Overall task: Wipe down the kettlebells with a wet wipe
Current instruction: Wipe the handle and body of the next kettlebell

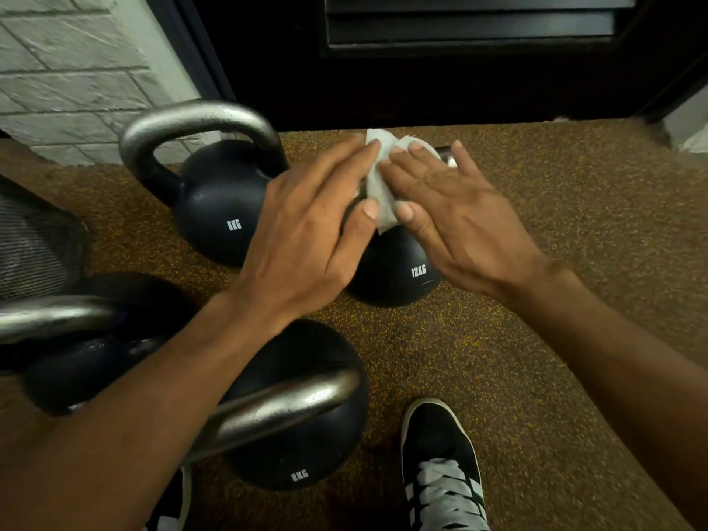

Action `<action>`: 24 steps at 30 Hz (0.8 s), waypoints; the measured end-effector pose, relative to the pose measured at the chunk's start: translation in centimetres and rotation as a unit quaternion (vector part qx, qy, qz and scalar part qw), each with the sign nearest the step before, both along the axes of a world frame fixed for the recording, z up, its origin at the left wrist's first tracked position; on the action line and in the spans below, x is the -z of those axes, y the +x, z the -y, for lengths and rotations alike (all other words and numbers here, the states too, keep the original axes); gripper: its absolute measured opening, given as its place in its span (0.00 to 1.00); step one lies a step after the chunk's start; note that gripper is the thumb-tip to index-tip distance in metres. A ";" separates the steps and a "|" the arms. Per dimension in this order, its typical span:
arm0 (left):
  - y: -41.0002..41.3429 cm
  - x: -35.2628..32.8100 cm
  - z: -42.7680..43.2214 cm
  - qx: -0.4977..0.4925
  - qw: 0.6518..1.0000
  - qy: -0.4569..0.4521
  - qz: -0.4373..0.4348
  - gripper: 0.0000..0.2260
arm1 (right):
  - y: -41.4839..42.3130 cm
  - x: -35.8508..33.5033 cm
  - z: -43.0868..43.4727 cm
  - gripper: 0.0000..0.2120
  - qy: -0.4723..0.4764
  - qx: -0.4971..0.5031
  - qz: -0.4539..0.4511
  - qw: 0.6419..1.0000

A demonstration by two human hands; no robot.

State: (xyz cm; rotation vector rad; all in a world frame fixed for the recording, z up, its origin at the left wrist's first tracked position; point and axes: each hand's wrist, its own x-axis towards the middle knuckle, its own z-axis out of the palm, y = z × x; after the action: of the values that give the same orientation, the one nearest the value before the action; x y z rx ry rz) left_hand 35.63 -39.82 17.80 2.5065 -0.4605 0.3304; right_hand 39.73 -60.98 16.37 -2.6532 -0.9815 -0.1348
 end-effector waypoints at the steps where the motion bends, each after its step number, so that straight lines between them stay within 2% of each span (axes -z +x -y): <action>1: -0.3 -0.1 0.5 0.004 1.000 0.011 0.003 0.25 | 0.2 -0.3 -0.2 0.26 0.020 0.004 -0.019 1.000; 5: -1.2 -0.5 2.7 -0.008 0.996 0.084 -0.027 0.29 | 0.9 -1.8 -0.4 0.21 0.178 0.023 -0.115 0.977; 8: -1.2 -0.3 3.8 -0.013 0.985 0.166 -0.050 0.32 | 1.3 -2.8 0.7 0.17 0.368 0.109 -0.198 0.902; 10: -1.2 -0.2 4.2 -0.017 0.975 0.215 -0.050 0.32 | 1.8 -2.8 2.1 0.15 0.427 0.165 -0.193 0.868; 13: -1.5 -0.1 4.3 -0.038 0.965 0.253 -0.048 0.32 | 2.0 -1.6 4.3 0.15 0.404 0.228 -0.208 0.861; 15: -1.8 0.3 4.4 -0.045 0.957 0.283 -0.051 0.33 | 1.7 -0.4 5.2 0.18 0.316 0.238 -0.216 0.893; 18: -1.9 1.1 4.9 -0.046 0.943 0.325 -0.055 0.35 | 0.9 1.4 5.3 0.25 0.171 0.189 -0.196 0.947; 24: -1.4 1.9 7.1 -0.054 0.933 0.352 -0.058 0.36 | 0.2 2.8 4.6 0.30 0.175 0.171 -0.179 0.953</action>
State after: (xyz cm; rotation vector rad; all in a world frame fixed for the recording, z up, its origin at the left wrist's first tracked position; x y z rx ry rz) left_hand 34.28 -46.95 15.88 3.2360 -0.4472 0.0501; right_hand 39.97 -65.60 13.59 -2.3740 -0.3391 0.0887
